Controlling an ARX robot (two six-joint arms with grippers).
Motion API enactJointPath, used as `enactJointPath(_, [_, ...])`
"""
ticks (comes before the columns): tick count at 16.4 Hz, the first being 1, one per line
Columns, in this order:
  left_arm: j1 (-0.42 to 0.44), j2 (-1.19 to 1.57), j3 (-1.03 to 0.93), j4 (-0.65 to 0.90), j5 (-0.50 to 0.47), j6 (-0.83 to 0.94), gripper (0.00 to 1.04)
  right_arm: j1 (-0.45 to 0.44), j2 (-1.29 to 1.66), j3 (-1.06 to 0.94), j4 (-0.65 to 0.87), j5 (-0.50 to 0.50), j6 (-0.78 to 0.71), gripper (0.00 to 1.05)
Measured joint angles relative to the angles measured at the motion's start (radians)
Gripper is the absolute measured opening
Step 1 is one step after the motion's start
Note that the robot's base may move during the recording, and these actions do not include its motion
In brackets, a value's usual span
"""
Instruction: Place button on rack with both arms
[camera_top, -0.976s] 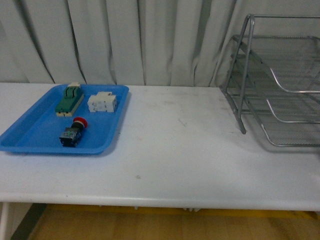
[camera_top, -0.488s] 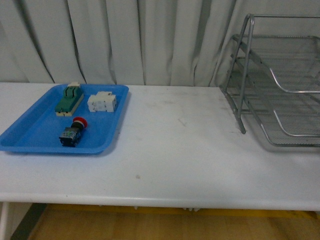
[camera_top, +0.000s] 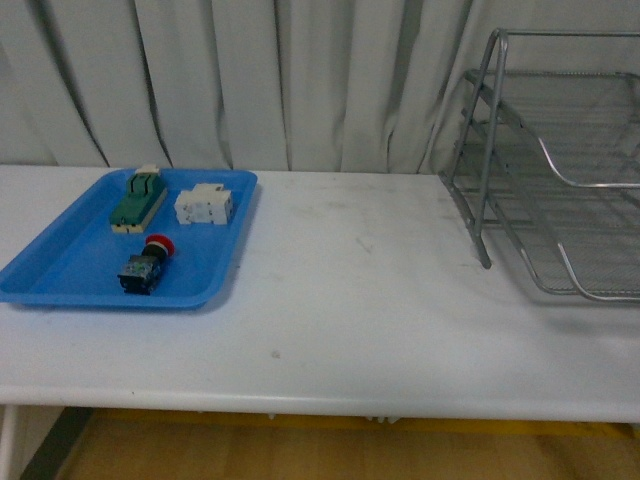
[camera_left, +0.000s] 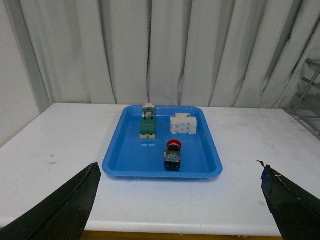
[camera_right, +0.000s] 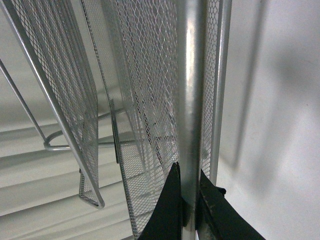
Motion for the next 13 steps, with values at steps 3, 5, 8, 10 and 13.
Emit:
enactJointPath(3, [0.0,0.0,0.0,0.0,0.0,0.0,0.98,0.001,-0.021,-0.061,0.009,0.011,-0.001,0.04])
enactJointPath(5, [0.0,0.0,0.0,0.0,0.0,0.0,0.98,0.003,-0.033,-0.103,0.012,0.015,-0.003,0.04])
enactJointPath(8, [0.0,0.0,0.0,0.0,0.0,0.0,0.98,0.008,-0.054,-0.146,0.006,0.024,0.018,0.17])
enactJointPath(10, [0.0,0.0,0.0,0.0,0.0,0.0,0.98,-0.006,-0.067,-0.178,-0.016,0.014,0.061,0.48])
enactJointPath(13, [0.0,0.0,0.0,0.0,0.0,0.0,0.98,-0.026,-0.134,-0.266,-0.05,-0.03,0.099,0.91])
